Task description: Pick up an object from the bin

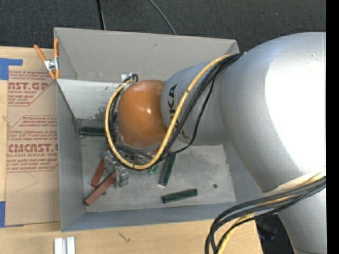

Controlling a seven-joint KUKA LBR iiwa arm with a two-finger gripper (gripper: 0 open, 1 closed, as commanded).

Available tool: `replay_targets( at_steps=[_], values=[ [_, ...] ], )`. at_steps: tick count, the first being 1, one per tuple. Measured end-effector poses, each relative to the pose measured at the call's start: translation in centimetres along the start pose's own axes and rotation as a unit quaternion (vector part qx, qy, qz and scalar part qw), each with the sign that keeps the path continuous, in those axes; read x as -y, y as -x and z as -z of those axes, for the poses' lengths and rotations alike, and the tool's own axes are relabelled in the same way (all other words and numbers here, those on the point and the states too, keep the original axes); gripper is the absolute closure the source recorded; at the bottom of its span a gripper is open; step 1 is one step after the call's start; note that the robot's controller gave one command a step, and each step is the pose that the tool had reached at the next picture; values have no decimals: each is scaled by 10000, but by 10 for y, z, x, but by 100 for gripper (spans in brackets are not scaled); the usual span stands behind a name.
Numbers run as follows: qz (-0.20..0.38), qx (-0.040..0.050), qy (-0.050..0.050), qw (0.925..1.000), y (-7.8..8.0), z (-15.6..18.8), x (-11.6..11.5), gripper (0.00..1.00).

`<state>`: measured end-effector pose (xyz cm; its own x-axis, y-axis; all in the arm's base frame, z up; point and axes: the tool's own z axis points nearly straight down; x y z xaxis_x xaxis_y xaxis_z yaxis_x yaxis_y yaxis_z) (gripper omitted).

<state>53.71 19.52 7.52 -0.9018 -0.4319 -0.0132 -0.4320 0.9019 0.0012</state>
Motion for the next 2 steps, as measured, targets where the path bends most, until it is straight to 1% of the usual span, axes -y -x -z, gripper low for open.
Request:
replay_targets(
  at_steps=[1,2],
  values=[
    [-2,0,1,10000,0,0,0,100],
    [49,-76,-3,10000,-14,190,-8,100]
  ],
)
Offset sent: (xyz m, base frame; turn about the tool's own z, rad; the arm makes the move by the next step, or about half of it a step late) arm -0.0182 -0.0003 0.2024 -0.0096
